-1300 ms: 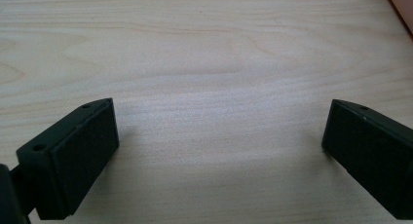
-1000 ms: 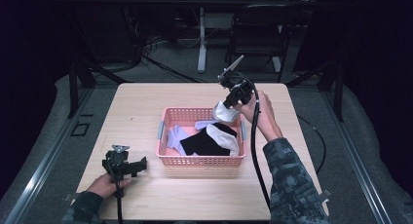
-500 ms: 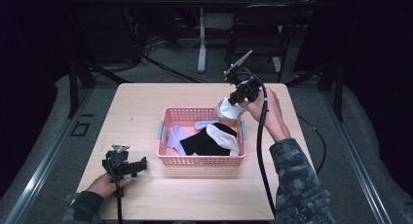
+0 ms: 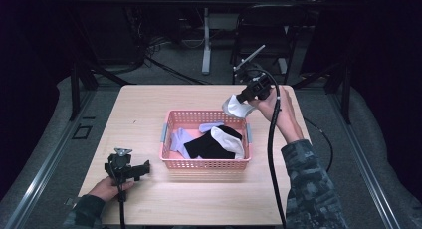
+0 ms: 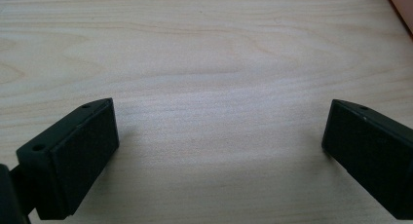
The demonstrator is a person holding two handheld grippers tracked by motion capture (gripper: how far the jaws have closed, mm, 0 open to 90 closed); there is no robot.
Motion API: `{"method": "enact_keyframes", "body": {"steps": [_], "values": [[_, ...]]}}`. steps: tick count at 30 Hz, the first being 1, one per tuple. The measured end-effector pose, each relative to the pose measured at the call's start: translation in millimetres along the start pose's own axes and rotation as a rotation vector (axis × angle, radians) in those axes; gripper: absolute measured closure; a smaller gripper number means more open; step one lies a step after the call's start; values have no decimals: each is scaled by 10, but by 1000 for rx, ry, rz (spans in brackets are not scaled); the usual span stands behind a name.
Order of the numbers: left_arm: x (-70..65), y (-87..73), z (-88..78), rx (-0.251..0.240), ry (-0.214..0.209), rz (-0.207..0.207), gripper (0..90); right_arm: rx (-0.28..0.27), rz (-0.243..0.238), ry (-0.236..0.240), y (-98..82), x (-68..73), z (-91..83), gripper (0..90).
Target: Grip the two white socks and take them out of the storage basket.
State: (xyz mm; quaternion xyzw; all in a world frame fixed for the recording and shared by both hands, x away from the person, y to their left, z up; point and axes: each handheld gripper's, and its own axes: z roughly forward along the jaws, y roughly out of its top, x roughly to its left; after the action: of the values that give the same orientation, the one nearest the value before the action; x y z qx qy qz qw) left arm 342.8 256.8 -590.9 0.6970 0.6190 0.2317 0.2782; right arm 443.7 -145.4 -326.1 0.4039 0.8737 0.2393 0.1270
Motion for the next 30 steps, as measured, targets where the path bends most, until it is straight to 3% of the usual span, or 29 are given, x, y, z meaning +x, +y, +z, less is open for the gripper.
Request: {"method": "enact_keyframes", "body": {"steps": [7, 22, 30], "values": [[0, 0, 0, 0, 0, 0, 0, -29, -6, -14, -36, -1, -154, 892], [0, 0, 0, 0, 0, 0, 0, -36, 59, -42, -322, -306, -235, 892], [2, 0, -2, 3, -1, 3, 0, -51, 89, -90, -542, -429, -346, 892]]}}
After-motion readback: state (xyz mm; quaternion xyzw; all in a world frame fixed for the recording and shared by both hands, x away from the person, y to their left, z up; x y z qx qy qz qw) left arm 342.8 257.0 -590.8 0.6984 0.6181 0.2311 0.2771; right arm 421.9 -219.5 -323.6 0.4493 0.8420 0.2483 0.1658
